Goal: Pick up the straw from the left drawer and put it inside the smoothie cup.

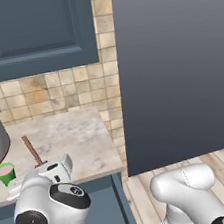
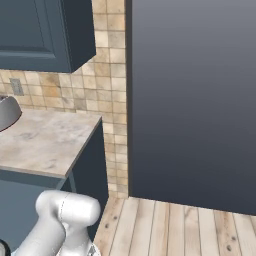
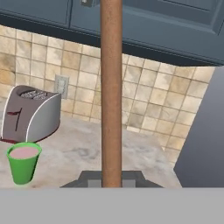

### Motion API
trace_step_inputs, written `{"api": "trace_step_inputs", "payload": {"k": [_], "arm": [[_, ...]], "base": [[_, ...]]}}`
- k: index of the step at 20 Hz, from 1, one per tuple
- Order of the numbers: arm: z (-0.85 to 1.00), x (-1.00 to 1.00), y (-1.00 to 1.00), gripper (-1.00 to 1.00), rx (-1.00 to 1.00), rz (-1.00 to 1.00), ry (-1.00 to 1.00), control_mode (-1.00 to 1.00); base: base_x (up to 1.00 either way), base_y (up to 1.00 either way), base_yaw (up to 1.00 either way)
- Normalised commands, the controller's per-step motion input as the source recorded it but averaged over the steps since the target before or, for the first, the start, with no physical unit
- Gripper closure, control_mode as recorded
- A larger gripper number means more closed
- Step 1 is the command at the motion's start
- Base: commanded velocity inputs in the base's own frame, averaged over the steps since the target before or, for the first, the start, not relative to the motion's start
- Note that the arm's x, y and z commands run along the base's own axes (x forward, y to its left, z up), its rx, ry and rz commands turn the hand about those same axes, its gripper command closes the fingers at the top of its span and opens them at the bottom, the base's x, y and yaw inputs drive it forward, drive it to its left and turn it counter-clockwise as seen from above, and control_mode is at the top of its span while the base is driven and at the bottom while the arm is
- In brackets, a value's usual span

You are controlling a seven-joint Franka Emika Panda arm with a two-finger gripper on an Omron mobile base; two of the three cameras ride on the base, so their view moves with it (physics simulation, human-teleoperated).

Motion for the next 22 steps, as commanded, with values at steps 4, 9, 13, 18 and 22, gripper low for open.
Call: {"api": "trace_step_inputs", "payload": {"k": [4, 9, 13, 18, 22], "arm": [[0.14, 0.43, -0.02, 1.00, 0.01, 0.00, 0.00, -1.00], [0.01, 0.38, 0.00, 1.00, 0.00, 0.00, 0.02, -1.00], [0.07, 0.23, 0.00, 1.00, 0.00, 0.00, 0.00, -1.00], [0.13, 0.10, 0.00, 1.00, 0.00, 0.00, 0.00, -1.00], [0.00, 0.16, 0.00, 1.00, 0.00, 0.00, 0.00, -1.00]], "base": [[0.00, 0.00, 0.00], [0.00, 0.00, 0.00], [0.00, 0.00, 0.00], [0.00, 0.00, 0.00], [0.00, 0.00, 0.00]]}}
